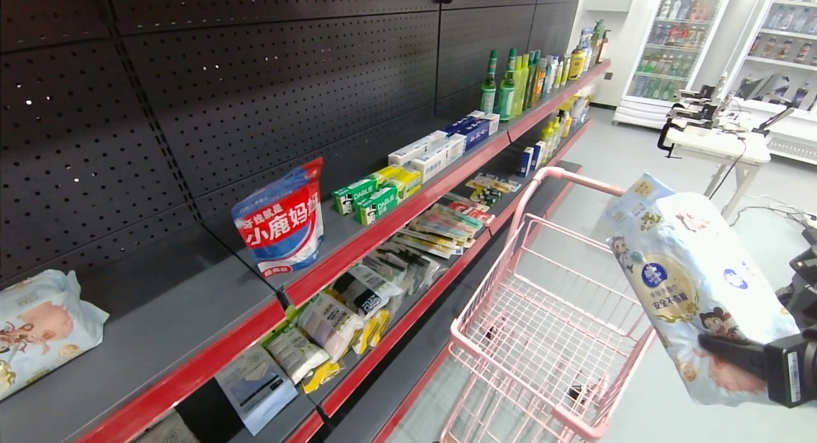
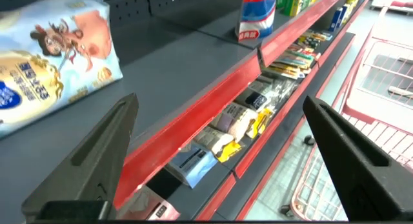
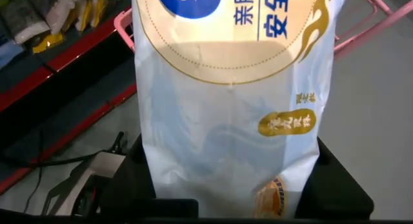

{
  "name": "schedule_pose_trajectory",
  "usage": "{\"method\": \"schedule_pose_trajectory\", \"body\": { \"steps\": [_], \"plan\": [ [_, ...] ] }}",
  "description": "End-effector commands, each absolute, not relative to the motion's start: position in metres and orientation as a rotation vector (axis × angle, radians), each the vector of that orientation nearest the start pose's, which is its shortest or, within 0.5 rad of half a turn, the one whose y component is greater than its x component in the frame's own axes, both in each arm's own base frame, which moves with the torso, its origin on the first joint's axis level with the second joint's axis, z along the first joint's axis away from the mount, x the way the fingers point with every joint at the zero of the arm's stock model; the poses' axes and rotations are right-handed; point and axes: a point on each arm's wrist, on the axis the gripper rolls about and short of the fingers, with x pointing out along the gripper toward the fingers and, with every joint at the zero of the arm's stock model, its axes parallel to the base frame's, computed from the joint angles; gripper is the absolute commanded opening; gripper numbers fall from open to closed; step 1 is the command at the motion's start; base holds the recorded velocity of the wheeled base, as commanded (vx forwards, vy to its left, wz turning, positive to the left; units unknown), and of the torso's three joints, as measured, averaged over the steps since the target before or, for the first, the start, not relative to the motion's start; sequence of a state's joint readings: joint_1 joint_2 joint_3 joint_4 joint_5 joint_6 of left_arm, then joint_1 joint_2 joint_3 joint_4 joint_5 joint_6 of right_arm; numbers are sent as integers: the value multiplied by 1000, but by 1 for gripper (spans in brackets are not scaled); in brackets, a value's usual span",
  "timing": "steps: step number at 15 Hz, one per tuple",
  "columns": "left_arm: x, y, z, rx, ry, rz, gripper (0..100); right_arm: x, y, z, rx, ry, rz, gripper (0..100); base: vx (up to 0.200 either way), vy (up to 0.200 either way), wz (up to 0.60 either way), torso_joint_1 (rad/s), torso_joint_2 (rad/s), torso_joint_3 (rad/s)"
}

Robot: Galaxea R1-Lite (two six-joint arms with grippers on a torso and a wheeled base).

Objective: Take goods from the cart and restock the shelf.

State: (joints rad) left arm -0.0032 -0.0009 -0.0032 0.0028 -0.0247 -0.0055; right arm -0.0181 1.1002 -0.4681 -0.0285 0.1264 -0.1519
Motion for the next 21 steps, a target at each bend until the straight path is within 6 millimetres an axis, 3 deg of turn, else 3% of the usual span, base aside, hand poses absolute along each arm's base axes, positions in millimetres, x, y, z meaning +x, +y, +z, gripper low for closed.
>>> {"method": "schedule_pose_trajectory", "body": {
  "steps": [1, 19, 21],
  "plan": [
    [-23, 0, 76, -6, 0, -28, 100, 135, 0, 167, -106, 596, 152, 0, 0, 0, 0, 183, -369, -203],
    [-23, 0, 76, -6, 0, -28, 100, 139, 0, 166, -164, 606, 167, 0, 0, 0, 0, 118, -259, -138],
    [-23, 0, 76, -6, 0, -28, 100, 138, 0, 164, -169, 612, 169, 0, 0, 0, 600, 7, 2, -2]
  ]
}}
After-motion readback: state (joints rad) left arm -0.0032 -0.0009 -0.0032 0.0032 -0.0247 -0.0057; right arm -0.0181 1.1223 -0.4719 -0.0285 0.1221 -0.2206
